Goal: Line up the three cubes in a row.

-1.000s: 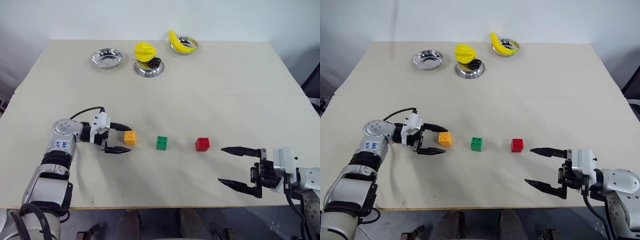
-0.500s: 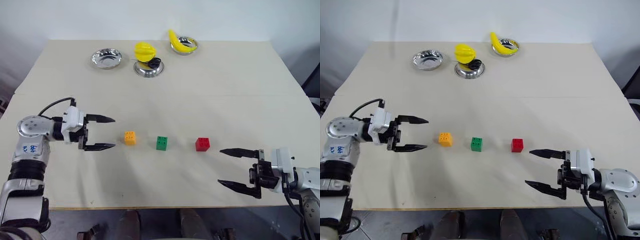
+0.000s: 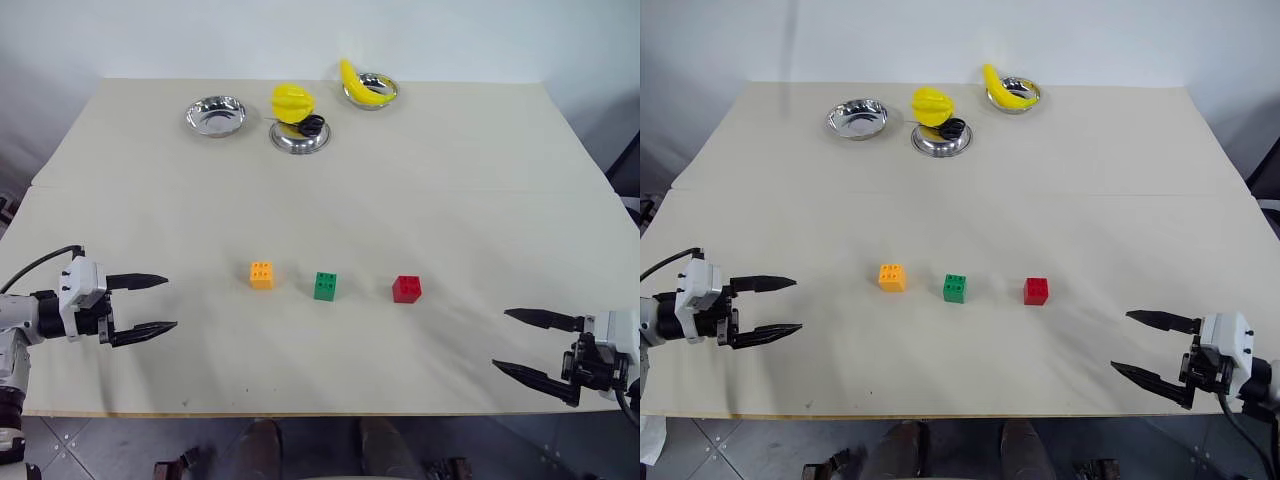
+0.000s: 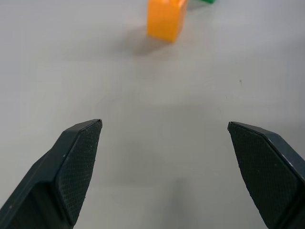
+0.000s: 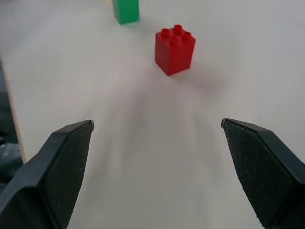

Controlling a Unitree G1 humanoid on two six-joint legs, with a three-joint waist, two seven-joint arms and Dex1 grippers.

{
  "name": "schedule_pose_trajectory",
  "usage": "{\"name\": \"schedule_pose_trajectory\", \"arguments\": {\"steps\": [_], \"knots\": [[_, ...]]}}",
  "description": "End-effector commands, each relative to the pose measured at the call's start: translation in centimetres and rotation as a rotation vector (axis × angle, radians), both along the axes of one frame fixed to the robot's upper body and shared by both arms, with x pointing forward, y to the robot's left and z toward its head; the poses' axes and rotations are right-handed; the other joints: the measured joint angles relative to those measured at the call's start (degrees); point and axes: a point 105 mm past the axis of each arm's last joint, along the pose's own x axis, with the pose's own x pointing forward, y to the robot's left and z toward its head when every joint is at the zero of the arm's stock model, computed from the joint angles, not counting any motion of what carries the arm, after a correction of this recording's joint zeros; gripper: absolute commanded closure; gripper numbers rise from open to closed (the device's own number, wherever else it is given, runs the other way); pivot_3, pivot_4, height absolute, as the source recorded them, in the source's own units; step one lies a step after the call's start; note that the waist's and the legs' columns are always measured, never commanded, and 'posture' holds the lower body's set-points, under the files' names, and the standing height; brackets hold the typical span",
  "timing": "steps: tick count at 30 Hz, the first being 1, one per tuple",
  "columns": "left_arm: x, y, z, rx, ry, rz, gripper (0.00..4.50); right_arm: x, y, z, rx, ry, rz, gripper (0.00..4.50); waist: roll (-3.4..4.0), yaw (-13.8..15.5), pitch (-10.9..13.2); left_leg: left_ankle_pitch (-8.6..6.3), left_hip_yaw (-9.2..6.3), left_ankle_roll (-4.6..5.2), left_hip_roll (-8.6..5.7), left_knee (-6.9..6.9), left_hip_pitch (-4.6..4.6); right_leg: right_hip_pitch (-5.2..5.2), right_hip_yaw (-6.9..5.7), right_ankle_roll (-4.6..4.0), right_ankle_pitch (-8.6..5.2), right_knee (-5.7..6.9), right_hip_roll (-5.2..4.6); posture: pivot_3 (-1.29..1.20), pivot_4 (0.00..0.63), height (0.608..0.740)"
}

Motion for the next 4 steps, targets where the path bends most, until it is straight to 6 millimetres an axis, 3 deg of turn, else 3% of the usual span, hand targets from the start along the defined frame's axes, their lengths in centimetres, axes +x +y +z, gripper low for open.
{"name": "schedule_pose_trajectory", "arguments": {"steps": [1,4], "knots": [[0.19,0.28,2.16,-0.035,-0.099,0.055,0.01,0.39,-0.18,0.70,-0.031,-0.041,0.017,0.00,0.00,0.0,0.0,0.00,0.00,-0.01,0.00,-0.01,0.02,0.01,0.00,0.00,0.00,0.01,0.00,0.00,0.150,0.740],[-0.36,0.73,1.53,-0.002,-0.080,0.079,0.01,0.79,-0.16,0.81,-0.028,-0.056,0.010,0.00,0.02,-0.1,0.0,0.00,0.01,0.00,0.00,-0.05,0.02,0.00,0.01,0.00,0.00,-0.01,0.00,0.00,0.150,0.740]]}}
